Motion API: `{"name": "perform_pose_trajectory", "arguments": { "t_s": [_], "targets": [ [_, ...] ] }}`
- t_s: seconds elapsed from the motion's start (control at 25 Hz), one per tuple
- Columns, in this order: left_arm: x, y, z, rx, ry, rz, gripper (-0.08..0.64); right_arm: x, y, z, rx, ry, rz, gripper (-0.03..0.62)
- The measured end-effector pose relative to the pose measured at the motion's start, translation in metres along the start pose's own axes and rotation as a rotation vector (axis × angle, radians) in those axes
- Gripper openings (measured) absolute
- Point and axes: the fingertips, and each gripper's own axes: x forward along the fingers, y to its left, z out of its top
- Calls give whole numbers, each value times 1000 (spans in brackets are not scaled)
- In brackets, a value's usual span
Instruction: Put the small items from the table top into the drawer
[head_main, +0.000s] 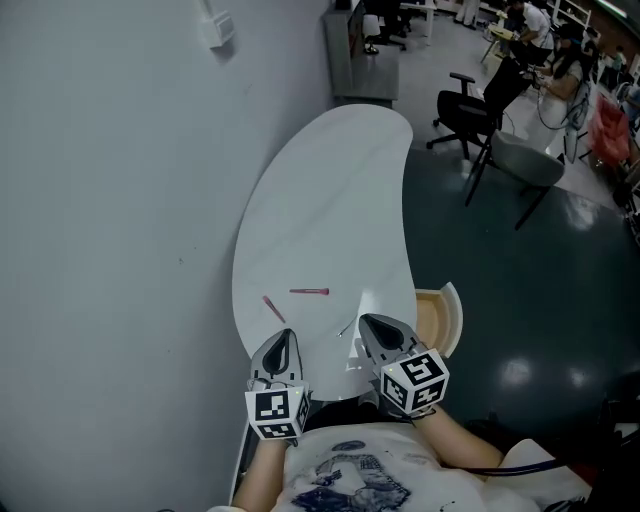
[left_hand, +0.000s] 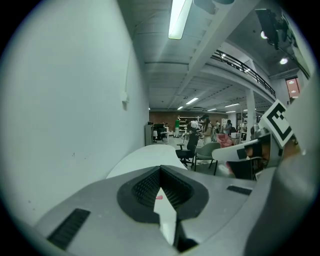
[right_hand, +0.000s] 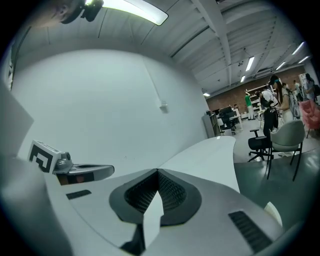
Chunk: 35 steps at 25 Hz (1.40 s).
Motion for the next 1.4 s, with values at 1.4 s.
{"name": "perform_pose_trajectory", "arguments": {
  "t_s": [1.4],
  "targets": [
    [92,109,-27,-55,49,-32,25,143,7,-12,-200,152,41,23]
  ]
}}
